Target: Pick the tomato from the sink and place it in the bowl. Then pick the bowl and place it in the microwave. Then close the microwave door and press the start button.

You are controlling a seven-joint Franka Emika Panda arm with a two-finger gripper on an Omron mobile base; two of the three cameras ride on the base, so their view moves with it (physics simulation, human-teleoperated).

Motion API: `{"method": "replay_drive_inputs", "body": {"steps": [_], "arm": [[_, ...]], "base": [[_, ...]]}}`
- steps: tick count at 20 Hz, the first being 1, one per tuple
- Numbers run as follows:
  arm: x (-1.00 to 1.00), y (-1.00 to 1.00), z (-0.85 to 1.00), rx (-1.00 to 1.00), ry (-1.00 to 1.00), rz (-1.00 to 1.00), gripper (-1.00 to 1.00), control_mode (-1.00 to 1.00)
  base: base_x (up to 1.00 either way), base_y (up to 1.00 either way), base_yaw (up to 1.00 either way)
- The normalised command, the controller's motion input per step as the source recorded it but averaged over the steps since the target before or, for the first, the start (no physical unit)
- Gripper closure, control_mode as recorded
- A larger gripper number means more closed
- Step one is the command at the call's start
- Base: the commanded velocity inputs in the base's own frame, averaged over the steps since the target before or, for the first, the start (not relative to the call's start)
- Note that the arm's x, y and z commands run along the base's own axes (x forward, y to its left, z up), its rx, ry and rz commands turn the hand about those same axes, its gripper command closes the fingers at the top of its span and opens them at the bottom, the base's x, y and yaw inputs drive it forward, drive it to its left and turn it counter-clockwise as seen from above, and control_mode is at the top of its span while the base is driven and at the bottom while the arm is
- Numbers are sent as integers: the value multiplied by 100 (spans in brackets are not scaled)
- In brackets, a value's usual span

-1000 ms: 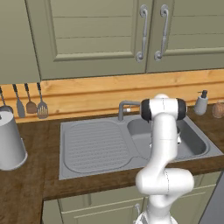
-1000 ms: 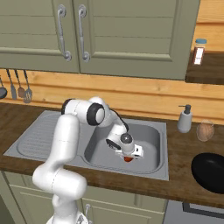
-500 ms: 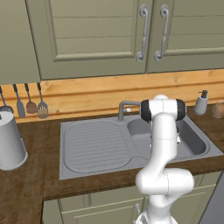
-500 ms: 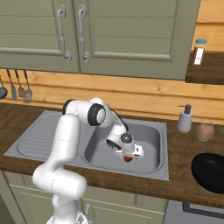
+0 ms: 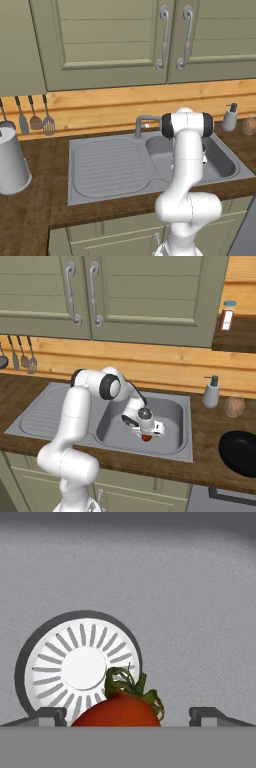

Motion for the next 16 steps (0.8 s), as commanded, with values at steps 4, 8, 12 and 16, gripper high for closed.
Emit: {"method": "replay_drive_inputs", "body": {"steps": [4,8,12,16], "arm": [[0,0,0,0,0,0,100,-100],[0,0,0,0,0,0,100,-100],[-2,0,0,0,0,0,100,-100],[-39,6,4,-1,-10,-2,100,-100]], "base": [[0,0,0],[0,0,0],[0,0,0],[0,0,0]]}}
